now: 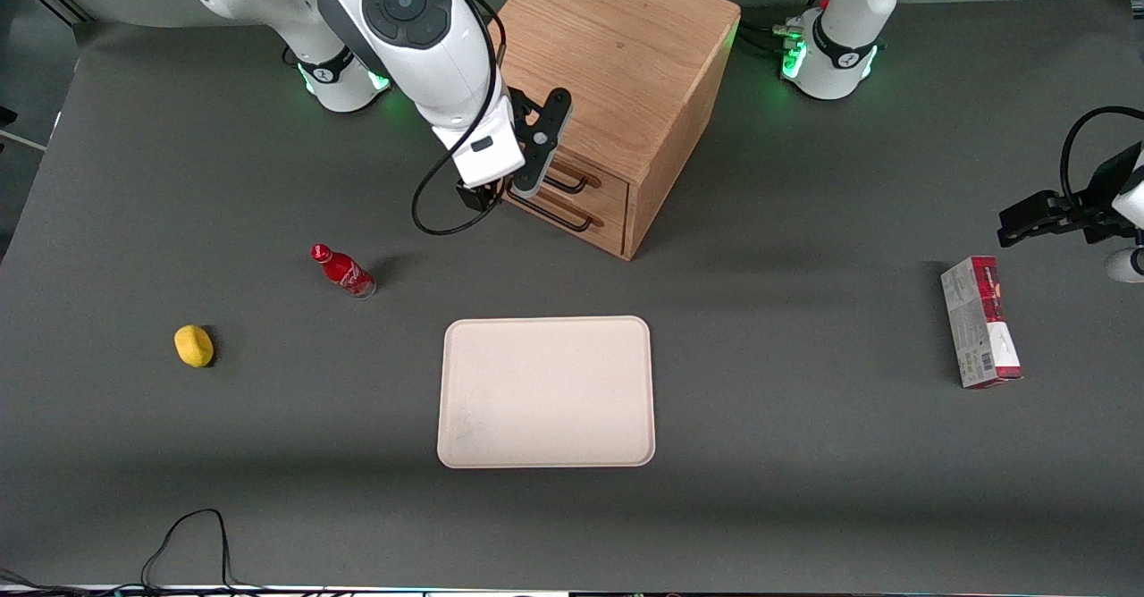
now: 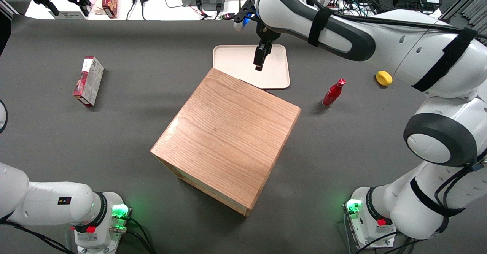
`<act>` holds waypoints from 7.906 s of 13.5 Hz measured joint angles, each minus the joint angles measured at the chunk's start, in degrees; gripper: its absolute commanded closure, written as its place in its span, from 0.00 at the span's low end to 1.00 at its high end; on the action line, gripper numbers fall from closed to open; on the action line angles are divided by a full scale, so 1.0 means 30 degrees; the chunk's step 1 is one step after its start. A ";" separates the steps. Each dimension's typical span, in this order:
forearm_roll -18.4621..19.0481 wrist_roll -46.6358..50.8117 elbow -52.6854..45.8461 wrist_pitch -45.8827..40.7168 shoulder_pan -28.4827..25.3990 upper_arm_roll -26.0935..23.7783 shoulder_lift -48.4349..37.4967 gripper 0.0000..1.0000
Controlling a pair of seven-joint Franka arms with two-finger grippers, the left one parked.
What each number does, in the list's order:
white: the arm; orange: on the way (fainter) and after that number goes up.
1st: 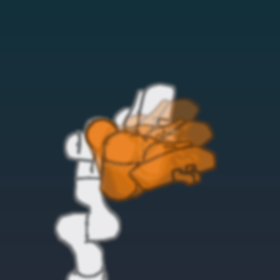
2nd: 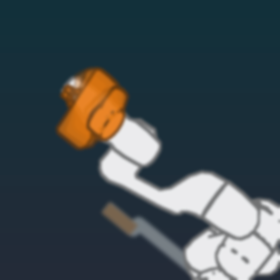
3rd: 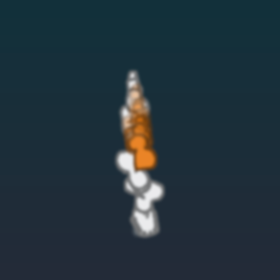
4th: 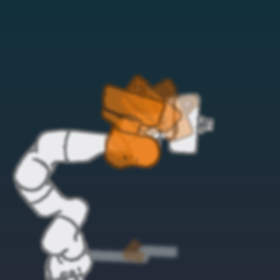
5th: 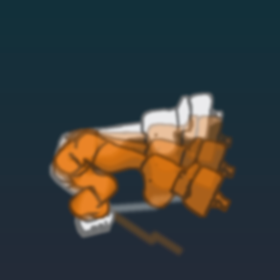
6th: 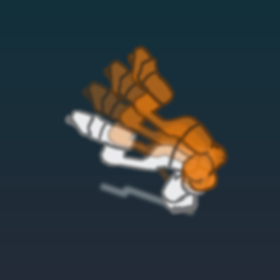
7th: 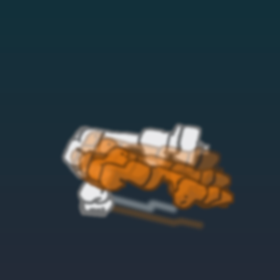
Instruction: Open upper drawer
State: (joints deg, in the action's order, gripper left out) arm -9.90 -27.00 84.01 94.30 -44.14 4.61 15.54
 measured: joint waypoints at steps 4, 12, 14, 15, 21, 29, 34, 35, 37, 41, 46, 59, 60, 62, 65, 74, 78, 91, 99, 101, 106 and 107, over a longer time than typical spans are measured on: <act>-0.0067 0.0000 0.0671 0.0104 0.0000 0.0001 -0.0007 0.00; -0.0103 0.0043 0.2593 0.1953 -0.0397 -0.0006 -0.0014 0.00; -0.0103 0.0069 0.3154 0.2579 -0.0594 -0.0007 -0.0016 0.00; -0.0104 0.0073 0.3431 0.2907 -0.0625 -0.0007 -0.0014 0.00; -0.0104 0.0073 0.4265 0.3819 -0.0615 0.0137 -0.0019 0.00; -0.0105 0.0075 0.5381 0.5308 -0.0627 0.0135 -0.0002 0.00; -0.0105 0.0077 0.5659 0.5950 -0.0580 0.0268 0.0169 0.00; -0.0105 0.0078 0.5700 0.6117 -0.0559 0.0311 0.0241 0.00; -0.0105 0.0077 0.5706 0.6168 -0.0533 0.0425 0.0383 0.00; -0.0104 0.0076 0.5591 0.6218 -0.0180 0.0642 0.0429 0.00; -0.0104 -0.0015 0.4810 0.6133 0.0614 0.0651 0.0695 0.00; -0.0104 -0.0806 0.1184 0.4280 0.2607 0.0659 0.3189 0.00; -0.0105 -0.1055 0.0908 0.4183 0.2837 0.0661 0.3385 0.00; -0.0105 -0.1821 0.0630 0.4138 0.3290 0.0667 0.3665 0.00; -0.0105 -0.2118 0.0123 0.4120 0.3742 0.0665 0.4045 0.00; -0.0105 -0.2163 -0.1207 0.3699 0.4830 0.0672 0.5196 0.00; -0.0105 -0.2268 -0.2045 0.3015 0.5353 0.0673 0.5636 0.00; -0.0104 -0.2287 -0.3559 0.2223 0.5649 0.0658 0.6191 0.00; 0.0965 -0.1628 -0.7085 -0.1130 0.5796 0.0802 0.4550 0.00; 0.1750 0.0489 -0.7115 -0.1865 0.5834 0.0821 0.3479 0.00; 0.4538 0.7049 -0.6800 -0.4052 0.5920 0.1615 0.1509 0.00; 0.4556 0.7279 -0.6479 -0.4075 0.5953 0.2224 0.1219 0.00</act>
State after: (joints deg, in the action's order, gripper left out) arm 3.77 -5.16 64.57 82.08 -26.28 11.28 19.20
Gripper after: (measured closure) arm 0.000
